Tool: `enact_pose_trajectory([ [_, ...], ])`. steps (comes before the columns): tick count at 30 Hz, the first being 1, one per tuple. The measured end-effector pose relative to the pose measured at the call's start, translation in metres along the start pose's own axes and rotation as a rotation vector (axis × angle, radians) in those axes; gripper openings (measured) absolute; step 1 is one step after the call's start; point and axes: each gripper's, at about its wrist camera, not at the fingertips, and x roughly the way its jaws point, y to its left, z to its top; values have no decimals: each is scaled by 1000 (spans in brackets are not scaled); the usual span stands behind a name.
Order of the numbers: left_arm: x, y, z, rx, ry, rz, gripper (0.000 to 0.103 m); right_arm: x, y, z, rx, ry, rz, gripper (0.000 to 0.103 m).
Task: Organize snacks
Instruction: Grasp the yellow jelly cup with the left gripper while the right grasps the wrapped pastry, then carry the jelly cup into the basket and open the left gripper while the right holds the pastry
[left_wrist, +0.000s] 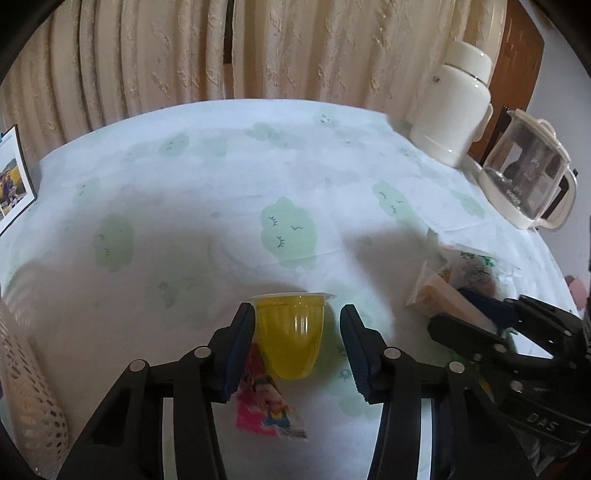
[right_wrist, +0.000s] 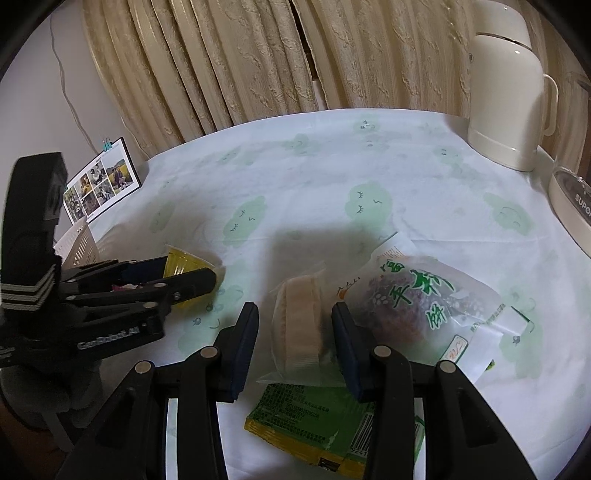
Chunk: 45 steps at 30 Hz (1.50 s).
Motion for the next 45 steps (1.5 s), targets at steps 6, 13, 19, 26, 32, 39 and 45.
enact_pose_trajectory([
  [6, 4, 0, 1, -9, -6, -7, 36, 0, -1, -1, 7, -1, 2, 35],
  [13, -8, 0, 0, -30, -45, -31, 36, -1, -2, -1, 20, -11, 6, 30],
  [19, -26, 4, 4, -60, -91, -52, 35, -1, -4, -1, 33, -25, 17, 29],
  [26, -51, 12, 5, -108, -157, -60, 35, -5, -5, -2, 46, -44, 49, 29],
  [32, -70, 19, 5, -132, -216, -21, 35, -8, -9, -2, 71, -53, 76, 29],
  [39, -78, 25, 1, -155, -239, 3, 35, -12, -11, -2, 108, -63, 127, 29],
  [45, -88, 28, -3, -166, -268, 27, 35, -12, -11, -2, 127, -68, 170, 29],
])
